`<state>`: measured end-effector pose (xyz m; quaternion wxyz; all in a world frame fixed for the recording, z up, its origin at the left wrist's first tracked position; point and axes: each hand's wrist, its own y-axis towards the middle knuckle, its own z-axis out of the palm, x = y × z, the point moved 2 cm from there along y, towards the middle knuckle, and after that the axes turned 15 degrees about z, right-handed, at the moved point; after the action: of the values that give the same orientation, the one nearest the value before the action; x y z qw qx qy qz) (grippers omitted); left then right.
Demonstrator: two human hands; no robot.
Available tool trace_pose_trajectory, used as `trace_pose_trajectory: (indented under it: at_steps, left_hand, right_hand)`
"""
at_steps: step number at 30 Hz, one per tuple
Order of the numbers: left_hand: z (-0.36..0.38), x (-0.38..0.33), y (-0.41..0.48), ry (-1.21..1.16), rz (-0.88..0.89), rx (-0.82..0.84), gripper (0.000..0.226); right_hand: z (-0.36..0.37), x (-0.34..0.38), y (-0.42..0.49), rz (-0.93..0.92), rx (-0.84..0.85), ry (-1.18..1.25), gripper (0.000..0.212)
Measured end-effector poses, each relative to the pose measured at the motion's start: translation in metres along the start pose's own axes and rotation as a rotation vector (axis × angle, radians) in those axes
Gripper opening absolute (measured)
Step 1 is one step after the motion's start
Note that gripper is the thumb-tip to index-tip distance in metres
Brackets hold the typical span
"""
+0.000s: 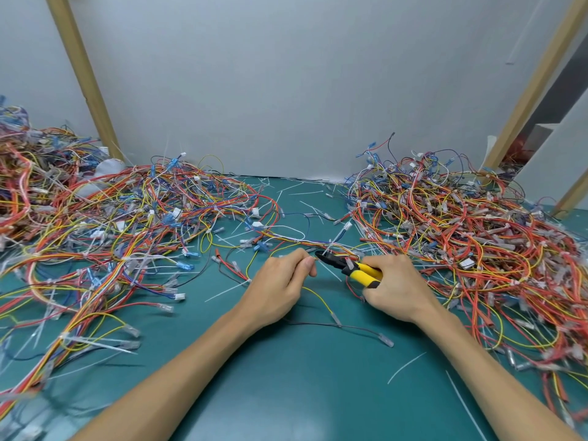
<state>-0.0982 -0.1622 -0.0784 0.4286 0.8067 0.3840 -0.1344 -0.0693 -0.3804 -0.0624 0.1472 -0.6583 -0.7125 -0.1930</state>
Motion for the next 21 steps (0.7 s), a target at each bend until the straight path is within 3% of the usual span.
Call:
trace_pose_trajectory:
  at_steps: [10, 16, 21]
  left_hand:
    - [0.001, 0.005, 0.0, 0.006, -0.028, -0.044, 0.021]
    - [-0.002, 0.01, 0.001, 0.041, -0.003, -0.122, 0.007]
    - [-0.019, -0.009, 0.01, -0.236, -0.003, -0.1, 0.031]
  right_hand:
    - [-0.004, 0.003, -0.003, 0.065, -0.071, 0.319, 0.015]
    - [-0.008, 0.006, -0.004, 0.054, -0.1, 0.719, 0.025]
    - [-0.015, 0.0, -0.002, 0.113, -0.139, 1.013, 0.018]
